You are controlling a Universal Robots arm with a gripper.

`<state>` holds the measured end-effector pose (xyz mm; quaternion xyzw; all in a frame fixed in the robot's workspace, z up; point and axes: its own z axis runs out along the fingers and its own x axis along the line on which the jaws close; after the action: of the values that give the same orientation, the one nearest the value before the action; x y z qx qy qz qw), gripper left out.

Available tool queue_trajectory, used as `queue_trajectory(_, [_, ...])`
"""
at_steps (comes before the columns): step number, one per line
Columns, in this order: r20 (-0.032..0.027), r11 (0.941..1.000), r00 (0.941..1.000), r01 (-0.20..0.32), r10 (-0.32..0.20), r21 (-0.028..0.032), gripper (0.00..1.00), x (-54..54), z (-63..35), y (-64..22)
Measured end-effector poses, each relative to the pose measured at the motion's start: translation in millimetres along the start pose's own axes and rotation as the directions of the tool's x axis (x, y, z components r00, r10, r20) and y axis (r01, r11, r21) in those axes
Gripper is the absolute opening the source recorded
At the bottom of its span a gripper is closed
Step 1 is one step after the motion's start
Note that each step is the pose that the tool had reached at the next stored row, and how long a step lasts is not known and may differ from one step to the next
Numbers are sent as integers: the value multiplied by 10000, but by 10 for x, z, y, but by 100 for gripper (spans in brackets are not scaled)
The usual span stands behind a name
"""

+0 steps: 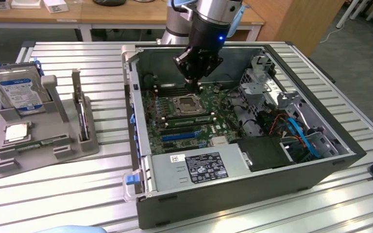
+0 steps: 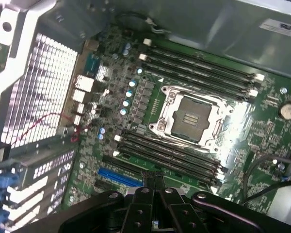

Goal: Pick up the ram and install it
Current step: 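Press down the ram until it locks into place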

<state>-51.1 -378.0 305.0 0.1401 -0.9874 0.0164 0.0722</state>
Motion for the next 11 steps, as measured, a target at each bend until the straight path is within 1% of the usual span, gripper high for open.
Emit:
queue_trajectory(2, [5,9995,9995,-309,309,-42,10,0,2,0])
queue_trajectory(5, [48,9977,9977,-681,682,-53,10,-1,2,0])
queue_trajectory(9, [183,9936,9935,-1125,1125,-45,10,-1,2,1])
queue_trajectory(11, [267,9912,9908,-1325,1326,-33,10,-1,1,2])
